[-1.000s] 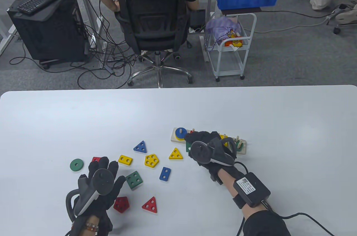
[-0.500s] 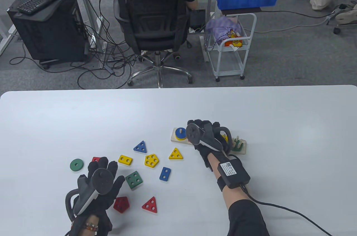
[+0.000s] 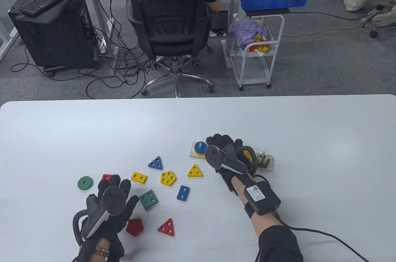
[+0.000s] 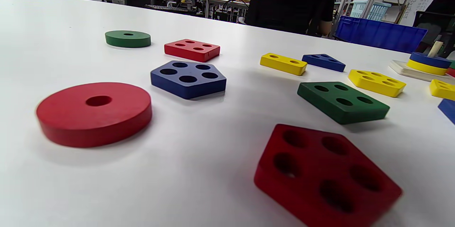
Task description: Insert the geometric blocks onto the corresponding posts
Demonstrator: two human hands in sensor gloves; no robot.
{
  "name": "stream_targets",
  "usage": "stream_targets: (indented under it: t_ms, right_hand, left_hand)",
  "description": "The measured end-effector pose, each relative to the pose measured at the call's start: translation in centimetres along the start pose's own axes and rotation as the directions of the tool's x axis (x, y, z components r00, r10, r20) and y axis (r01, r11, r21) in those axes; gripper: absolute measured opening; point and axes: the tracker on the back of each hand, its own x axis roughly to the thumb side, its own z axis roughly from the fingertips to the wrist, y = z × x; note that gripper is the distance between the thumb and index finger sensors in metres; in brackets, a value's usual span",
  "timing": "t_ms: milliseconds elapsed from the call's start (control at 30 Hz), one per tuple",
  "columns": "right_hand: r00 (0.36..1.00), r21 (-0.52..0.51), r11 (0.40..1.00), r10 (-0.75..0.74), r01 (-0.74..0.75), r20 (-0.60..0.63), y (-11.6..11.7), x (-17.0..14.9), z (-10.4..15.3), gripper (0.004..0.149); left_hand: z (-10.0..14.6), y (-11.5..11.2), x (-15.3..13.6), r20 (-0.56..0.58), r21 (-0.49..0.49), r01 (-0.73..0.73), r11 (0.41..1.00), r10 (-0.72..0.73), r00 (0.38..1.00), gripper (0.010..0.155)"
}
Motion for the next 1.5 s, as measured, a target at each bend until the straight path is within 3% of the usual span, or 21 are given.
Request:
stream_targets:
  t_ms: [200, 333, 667, 900, 1167, 1500]
  right_hand:
    - [0.990, 0.008, 0.999, 0.045, -0.047, 0.135, -0.6, 2.8, 1.1, 0.065]
    - [0.976, 0.108, 0.992, 0.047, -0.071, 0.212, 0.4, 4.7, 1.2, 0.058]
    - [0.976, 0.280, 0.949, 0.090, -0.144, 0.196, 2.6, 7.2, -0.4, 0.058]
    - [0.977, 0.277, 0.950, 0.095, -0.146, 0.191, 2.9, 7.4, -0.7, 0.050]
    - [0.979, 0.293, 0.945, 0.089, -0.141, 0.186, 2.8, 6.9, -0.7, 0.056]
    - [0.973, 0.184, 0.980, 0.030, -0.074, 0.228, 2.4, 5.5, 0.9, 0.062]
  left_hand:
    - [0.1, 0.0, 0.1, 0.004, 0.004, 0.003, 1.000, -0.003, 1.000, 0.071]
    - [0.1, 0.1, 0.1, 0.008, 0.010, -0.002, 1.000, 0.002, 1.000, 0.071]
    - [0.1, 0.0, 0.2, 0.012, 0.007, -0.001, 1.000, 0.001, 1.000, 0.071]
    - [0.2, 0.0, 0.2, 0.011, 0.009, -0.001, 1.000, 0.001, 1.000, 0.071]
    - [0.2, 0.0, 0.2, 0.016, 0.009, 0.002, 1.000, -0.003, 1.000, 0.071]
    - [0.2, 0.0, 0.2, 0.021, 0.017, -0.008, 1.000, 0.008, 1.000, 0.071]
